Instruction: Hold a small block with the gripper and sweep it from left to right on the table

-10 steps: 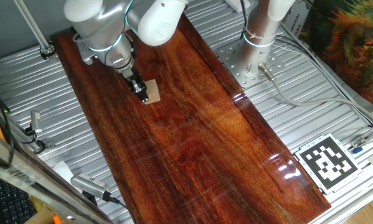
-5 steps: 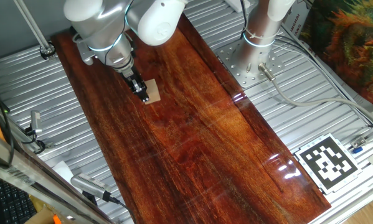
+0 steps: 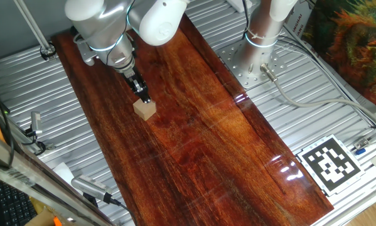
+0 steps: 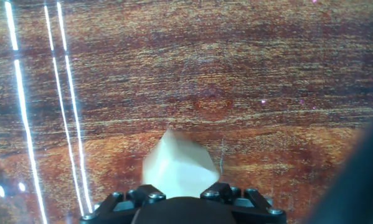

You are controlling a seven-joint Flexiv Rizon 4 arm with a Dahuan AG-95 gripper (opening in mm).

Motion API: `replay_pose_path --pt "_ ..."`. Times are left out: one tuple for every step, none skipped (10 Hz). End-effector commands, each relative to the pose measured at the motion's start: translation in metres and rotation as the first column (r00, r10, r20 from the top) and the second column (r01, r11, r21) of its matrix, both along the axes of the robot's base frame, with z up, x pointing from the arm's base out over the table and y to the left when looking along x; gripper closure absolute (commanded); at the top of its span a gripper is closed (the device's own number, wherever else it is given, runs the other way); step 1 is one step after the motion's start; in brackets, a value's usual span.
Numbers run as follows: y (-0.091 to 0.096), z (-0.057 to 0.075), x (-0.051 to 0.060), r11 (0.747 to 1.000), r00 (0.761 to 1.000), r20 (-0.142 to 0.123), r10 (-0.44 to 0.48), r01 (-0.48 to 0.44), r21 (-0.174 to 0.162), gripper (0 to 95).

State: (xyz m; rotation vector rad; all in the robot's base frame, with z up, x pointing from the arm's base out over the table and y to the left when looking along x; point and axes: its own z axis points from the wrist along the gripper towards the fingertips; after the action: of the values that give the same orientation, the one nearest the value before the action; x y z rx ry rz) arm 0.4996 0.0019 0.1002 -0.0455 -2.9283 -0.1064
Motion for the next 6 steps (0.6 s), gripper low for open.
replay_pose_path --pt "0.0003 -0.0001 0.0006 1.000 1.000 -0.003 0.001 -0.001 0.001 19.0" --pt "0.0003 -0.0002 0.0005 1.000 1.000 -0.004 0.003 -0.003 0.001 19.0" --pt "0.0003 -0.0008 -0.0012 1.000 1.000 -0.003 0.007 -0.007 -0.001 38.0" --pt "0.0003 -0.0008 -0.0013 1.000 1.000 -0.003 0.006 -0.006 -0.002 38.0" --pt "0.0003 -0.0011 -0.0021 1.000 1.000 -0.004 0.005 -0.005 -0.006 38.0" --pt "0.0003 -0.0022 -0.0053 1.000 1.000 -0.003 0.005 -0.005 -0.005 38.0"
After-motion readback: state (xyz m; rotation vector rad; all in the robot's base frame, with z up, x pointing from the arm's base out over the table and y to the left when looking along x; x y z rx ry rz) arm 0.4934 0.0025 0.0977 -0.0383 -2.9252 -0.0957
